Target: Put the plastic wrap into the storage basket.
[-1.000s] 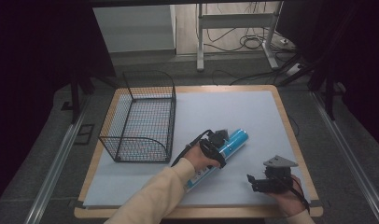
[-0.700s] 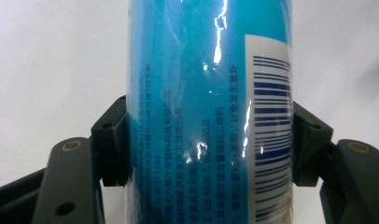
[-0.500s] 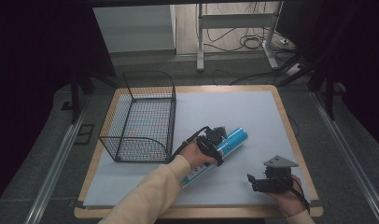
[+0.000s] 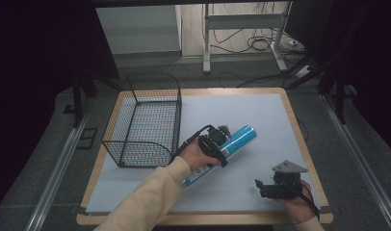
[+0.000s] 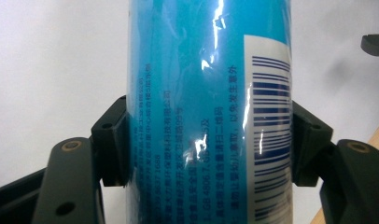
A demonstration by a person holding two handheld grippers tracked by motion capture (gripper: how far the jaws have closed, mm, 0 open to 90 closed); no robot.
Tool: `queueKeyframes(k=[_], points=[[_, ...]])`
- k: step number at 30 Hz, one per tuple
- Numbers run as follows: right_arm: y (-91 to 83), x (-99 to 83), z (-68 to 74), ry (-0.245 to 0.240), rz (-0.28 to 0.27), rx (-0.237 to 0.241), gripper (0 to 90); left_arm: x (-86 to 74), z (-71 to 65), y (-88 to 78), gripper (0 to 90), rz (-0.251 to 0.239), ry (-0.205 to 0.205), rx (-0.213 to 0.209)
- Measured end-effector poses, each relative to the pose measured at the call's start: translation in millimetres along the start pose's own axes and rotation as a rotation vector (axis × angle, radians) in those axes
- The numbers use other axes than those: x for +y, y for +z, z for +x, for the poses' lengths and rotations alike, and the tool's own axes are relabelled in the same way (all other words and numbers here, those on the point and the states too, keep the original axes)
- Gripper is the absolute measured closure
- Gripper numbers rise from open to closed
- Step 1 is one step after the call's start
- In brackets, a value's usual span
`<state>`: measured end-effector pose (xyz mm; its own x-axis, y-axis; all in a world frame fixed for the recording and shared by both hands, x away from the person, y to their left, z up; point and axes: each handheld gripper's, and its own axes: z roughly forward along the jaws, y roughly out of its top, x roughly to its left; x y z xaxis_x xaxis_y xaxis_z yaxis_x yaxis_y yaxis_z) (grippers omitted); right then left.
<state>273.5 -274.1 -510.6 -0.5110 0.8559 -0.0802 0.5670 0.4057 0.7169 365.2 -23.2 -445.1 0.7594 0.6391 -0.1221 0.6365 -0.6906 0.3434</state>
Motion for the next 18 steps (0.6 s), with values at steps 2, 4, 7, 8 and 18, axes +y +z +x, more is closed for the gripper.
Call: queueKeyframes(k=[2, 4, 7, 8, 18], points=[[0.0, 0.0, 0.2, -0.001, 0.001, -0.001, 5.7, 0.4, 1.1, -4.2, 31.3, -0.005, -0.002, 0.009], [0.1, 0.1, 0.2, -0.001, 0.001, 0.0, 5.7, 1.3, 2.4, -10.0, 31.3, -0.012, -0.003, 0.015], [0.2, 0.1, 0.2, -0.001, 0.001, -0.001, 5.7, 2.3, 3.0, -14.6, 31.3, -0.021, -0.003, 0.017], [0.2, 0.1, 0.1, -0.001, 0.004, -0.001, 5.7, 2.5, 2.9, -16.1, 31.3, -0.025, -0.005, 0.019], [0.9, -0.1, 0.8, -0.014, 0.0, 0.01, 5.7, 9.7, 10.2, -47.0, 31.3, -0.064, 0.007, 0.039]])
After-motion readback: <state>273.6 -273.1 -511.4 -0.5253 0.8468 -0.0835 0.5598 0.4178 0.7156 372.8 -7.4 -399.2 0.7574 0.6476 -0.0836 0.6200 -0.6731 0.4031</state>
